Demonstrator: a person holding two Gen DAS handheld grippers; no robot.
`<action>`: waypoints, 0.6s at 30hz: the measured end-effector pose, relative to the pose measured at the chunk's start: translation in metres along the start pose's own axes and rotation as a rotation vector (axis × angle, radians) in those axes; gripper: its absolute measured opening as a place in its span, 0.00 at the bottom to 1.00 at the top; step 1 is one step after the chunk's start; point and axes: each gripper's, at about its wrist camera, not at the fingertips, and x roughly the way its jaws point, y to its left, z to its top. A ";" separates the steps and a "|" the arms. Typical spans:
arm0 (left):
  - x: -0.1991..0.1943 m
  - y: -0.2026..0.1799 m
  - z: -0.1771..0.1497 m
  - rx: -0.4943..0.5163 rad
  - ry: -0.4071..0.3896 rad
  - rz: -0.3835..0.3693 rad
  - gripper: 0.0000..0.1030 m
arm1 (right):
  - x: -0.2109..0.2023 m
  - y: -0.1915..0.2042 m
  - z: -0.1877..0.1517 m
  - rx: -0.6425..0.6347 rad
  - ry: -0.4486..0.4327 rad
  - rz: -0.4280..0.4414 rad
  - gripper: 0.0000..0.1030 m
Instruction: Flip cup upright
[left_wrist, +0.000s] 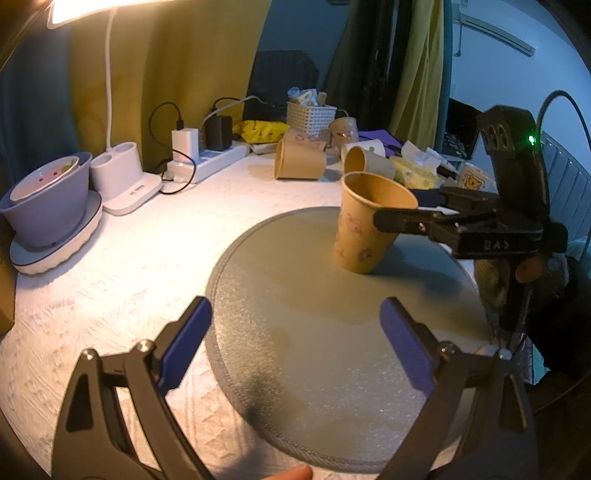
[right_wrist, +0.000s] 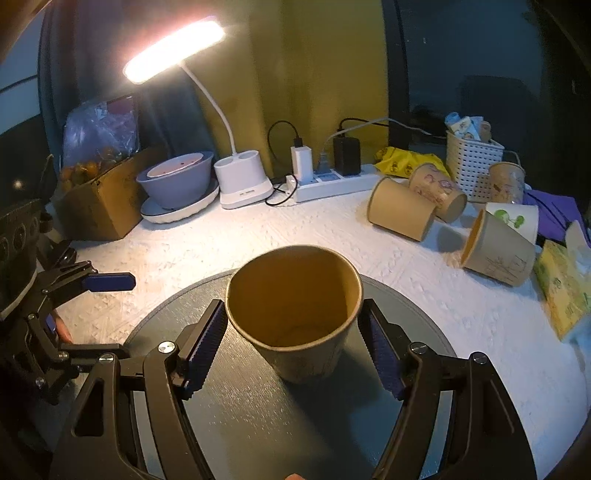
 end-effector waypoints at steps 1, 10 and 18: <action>0.000 -0.001 0.000 -0.001 -0.004 0.000 0.91 | -0.002 -0.001 -0.002 0.004 0.000 -0.009 0.80; -0.013 -0.011 0.002 -0.018 -0.072 -0.014 0.91 | -0.031 0.002 -0.017 0.030 -0.016 -0.066 0.81; -0.037 -0.033 0.002 0.024 -0.165 -0.040 0.91 | -0.068 0.015 -0.025 0.026 -0.056 -0.128 0.81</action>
